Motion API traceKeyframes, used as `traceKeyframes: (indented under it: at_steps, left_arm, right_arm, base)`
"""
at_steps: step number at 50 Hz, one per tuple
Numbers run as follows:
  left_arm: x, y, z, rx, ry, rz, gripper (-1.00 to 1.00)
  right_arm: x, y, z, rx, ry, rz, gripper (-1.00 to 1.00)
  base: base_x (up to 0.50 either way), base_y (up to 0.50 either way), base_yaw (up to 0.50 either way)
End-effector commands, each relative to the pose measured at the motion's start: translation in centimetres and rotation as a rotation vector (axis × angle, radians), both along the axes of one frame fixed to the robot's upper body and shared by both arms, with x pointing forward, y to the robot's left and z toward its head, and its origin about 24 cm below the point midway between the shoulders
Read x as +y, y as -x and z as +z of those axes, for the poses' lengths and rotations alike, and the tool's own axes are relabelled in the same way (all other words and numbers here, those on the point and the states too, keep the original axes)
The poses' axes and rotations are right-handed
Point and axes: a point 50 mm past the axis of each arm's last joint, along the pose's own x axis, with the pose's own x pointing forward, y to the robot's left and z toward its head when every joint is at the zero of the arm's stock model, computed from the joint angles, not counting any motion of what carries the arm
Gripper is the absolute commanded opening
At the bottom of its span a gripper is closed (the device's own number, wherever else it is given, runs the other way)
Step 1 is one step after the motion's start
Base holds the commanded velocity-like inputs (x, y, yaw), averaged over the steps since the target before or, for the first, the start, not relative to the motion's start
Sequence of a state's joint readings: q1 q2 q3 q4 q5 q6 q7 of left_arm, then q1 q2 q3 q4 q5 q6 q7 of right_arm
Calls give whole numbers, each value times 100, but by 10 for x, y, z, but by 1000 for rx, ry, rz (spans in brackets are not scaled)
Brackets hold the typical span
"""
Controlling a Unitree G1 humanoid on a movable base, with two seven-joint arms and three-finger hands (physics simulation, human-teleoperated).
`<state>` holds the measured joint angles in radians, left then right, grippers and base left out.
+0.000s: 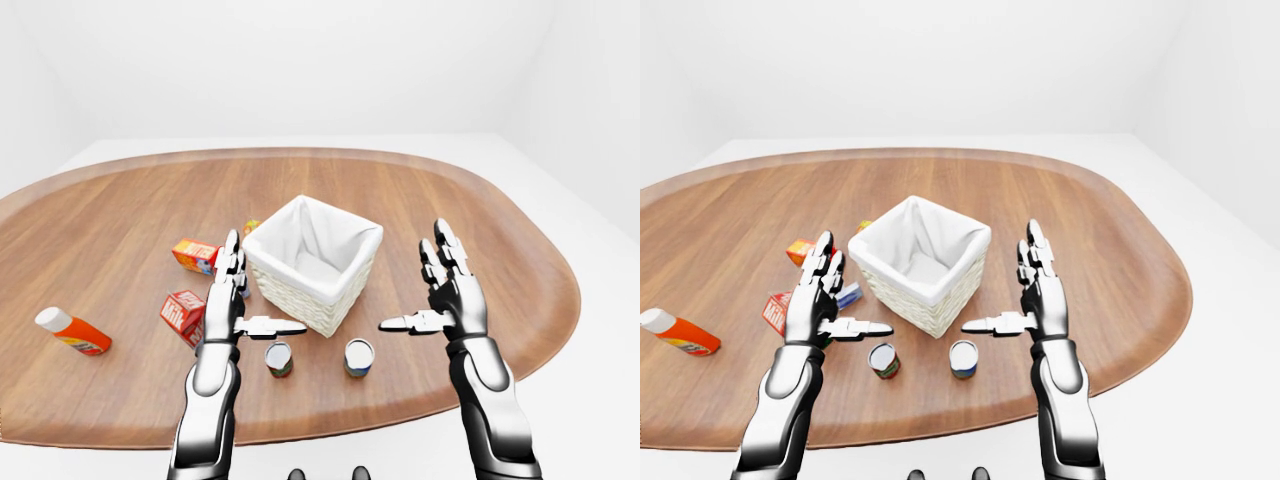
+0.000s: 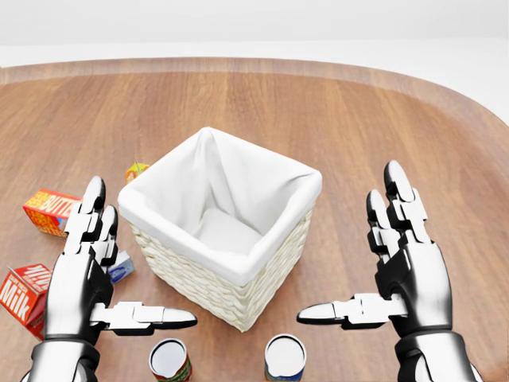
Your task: Pick up the tomato sauce, and put it in the basket.
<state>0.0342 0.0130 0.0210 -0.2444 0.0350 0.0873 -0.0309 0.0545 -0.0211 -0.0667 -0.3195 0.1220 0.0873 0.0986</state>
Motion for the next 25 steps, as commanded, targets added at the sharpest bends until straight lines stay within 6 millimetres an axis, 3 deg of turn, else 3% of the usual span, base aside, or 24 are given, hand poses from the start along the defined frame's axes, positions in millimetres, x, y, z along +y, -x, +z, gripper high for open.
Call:
traceKeyframes:
  at_steps: [1, 6, 25]
  left_arm:
    - [-1, -1, -2, 8, 0, -2, 100]
    - [0, -1, -1, 5, 1, -1, 100]
    - [2, 3, 5, -21, -36, 14, 100]
  right_arm:
    - [4, 0, -6, 27, 35, 15, 100]
    - [5, 1, -13, 57, 60, 5, 100]
    - [4, 1, -10, 43, 50, 5, 100]
  base:
    - [32, 0, 0]
    - [3, 0, 0]
    - [0, 0, 0]
